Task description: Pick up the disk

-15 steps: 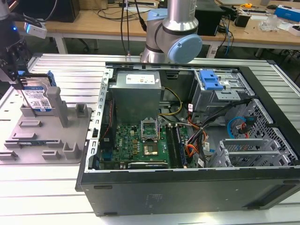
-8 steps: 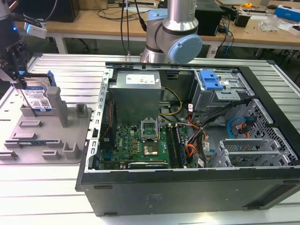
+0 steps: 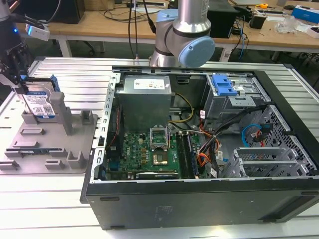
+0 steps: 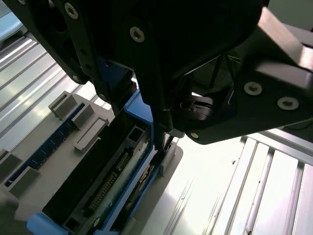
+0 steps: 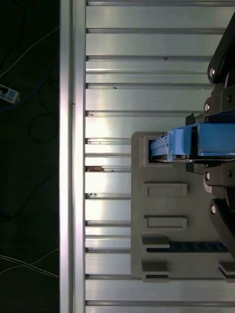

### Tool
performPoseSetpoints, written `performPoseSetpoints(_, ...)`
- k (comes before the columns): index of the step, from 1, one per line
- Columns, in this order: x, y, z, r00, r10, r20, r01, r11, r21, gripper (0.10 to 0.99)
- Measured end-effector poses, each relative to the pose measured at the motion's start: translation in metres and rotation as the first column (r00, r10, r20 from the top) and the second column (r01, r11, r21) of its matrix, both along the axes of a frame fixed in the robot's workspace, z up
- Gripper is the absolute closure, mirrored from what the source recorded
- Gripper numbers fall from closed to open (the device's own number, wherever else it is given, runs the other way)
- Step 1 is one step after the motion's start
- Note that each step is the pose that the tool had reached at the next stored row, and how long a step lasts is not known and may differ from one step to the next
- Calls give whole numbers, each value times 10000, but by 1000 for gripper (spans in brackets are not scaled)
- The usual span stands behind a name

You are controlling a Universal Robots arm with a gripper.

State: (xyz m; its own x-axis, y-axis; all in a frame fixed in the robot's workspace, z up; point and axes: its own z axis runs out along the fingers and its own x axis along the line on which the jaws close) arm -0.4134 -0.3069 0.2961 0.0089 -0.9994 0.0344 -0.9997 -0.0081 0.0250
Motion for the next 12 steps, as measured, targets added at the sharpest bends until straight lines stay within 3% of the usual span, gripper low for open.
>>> performPoseSetpoints(6, -1, -12, 4, 10000, 0, 0, 0, 10000, 2, 718)
performPoseSetpoints(12, -1, -33, 75, 10000, 0, 0, 0, 10000, 69, 718)
